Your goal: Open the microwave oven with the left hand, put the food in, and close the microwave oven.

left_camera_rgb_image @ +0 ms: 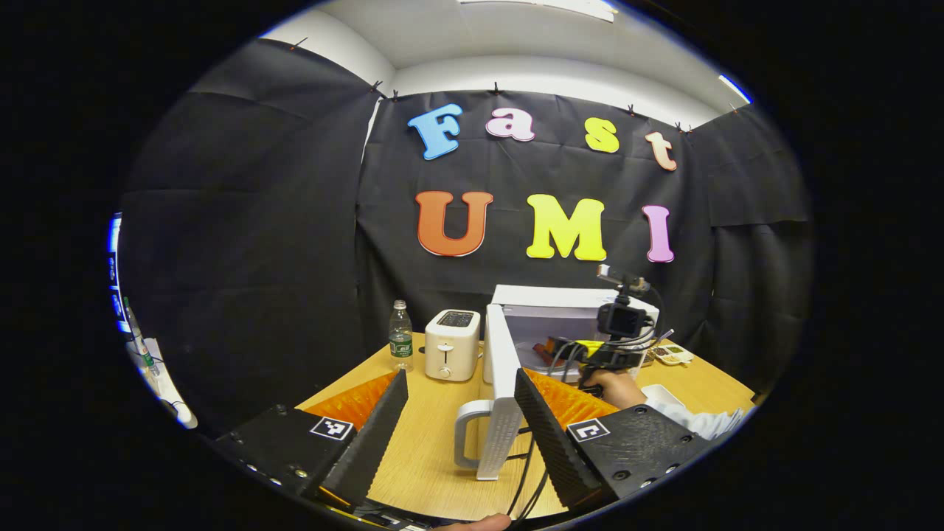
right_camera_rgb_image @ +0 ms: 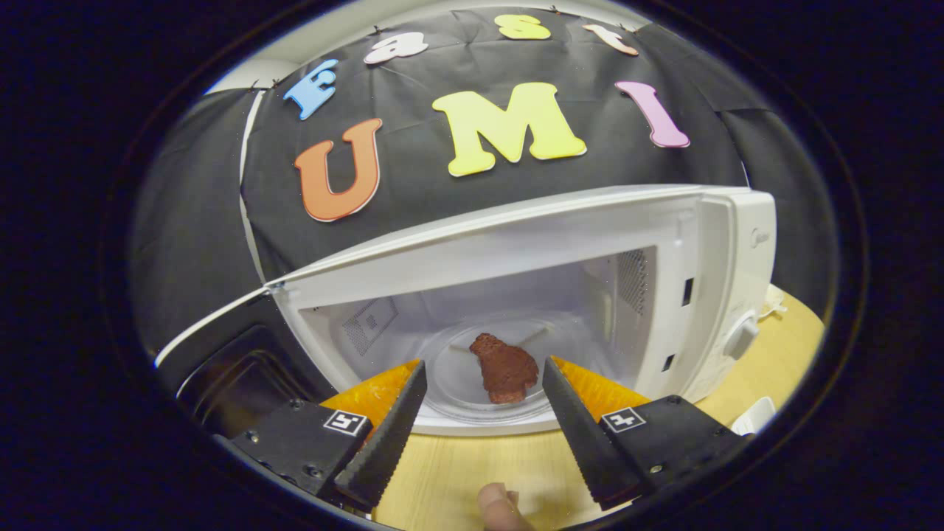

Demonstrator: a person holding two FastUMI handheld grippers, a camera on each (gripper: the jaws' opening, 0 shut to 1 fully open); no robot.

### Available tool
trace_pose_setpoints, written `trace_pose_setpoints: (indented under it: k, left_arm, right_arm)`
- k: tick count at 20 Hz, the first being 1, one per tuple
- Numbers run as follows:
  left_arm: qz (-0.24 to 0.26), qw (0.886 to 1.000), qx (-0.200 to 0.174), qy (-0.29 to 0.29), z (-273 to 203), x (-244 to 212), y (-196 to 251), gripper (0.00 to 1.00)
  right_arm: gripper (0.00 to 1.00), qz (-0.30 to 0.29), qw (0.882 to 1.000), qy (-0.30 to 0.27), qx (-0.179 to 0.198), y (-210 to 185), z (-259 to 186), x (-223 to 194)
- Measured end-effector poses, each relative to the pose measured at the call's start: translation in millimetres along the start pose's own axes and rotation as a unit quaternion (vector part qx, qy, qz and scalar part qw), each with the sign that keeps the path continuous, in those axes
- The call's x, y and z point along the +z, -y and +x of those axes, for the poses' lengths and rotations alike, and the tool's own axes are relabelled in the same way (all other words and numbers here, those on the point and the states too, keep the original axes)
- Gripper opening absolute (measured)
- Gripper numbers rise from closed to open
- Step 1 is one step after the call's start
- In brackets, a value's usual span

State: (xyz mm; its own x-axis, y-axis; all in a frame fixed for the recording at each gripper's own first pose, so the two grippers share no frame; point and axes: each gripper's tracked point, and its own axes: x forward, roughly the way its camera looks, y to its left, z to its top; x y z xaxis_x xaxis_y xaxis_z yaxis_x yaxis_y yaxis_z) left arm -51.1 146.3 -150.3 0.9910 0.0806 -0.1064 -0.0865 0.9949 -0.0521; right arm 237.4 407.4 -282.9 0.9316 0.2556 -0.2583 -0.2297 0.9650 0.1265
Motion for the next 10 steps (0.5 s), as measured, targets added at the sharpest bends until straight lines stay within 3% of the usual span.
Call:
trace_pose_setpoints:
  k: [1,2,4,5,6,7,8,9,10]
  left_arm:
    - [0.000,1.000,0.004,0.002,-1.0,0.2,-4.8,0.89]
    - [0.001,1.000,0.008,0.006,-3.2,1.1,-8.8,0.90]
    - [-0.002,1.000,0.012,0.015,-6.7,4.8,-12.2,0.90]
    - [-0.008,1.000,0.008,0.016,-6.5,4.5,-11.9,0.89]
    - [-0.013,1.000,0.004,0.017,-8.2,5.9,-10.7,0.90]
    - [-0.015,1.000,0.004,0.022,-10.1,8.7,-13.7,0.89]
    - [-0.013,0.999,0.011,0.030,-11.7,13.6,-18.6,0.89]
    - [-0.009,0.999,0.019,0.040,-13.2,18.0,-23.7,0.89]
    - [-0.003,0.999,0.018,0.044,-15.1,19.3,-24.7,0.88]
  right_arm:
    - [0.89,-0.003,1.000,0.004,0.002,5.0,-13.2,5.0]
    - [1.00,-0.005,1.000,0.009,0.004,10.0,-27.1,12.7]
    - [1.00,-0.011,1.000,0.020,0.014,17.7,-58.2,26.3]
    - [0.89,-0.016,0.999,0.024,0.019,20.6,-76.5,31.8]
    - [0.89,-0.022,0.999,0.029,0.022,23.7,-96.8,38.2]
    - [1.00,-0.032,0.999,0.035,0.024,28.5,-119.1,44.4]
    - [1.00,-0.042,0.998,0.048,0.028,31.8,-143.2,52.2]
    - [0.89,-0.052,0.996,0.060,0.028,36.2,-167.3,61.2]
    - [1.00,-0.066,0.995,0.071,0.021,43.2,-191.5,68.5]
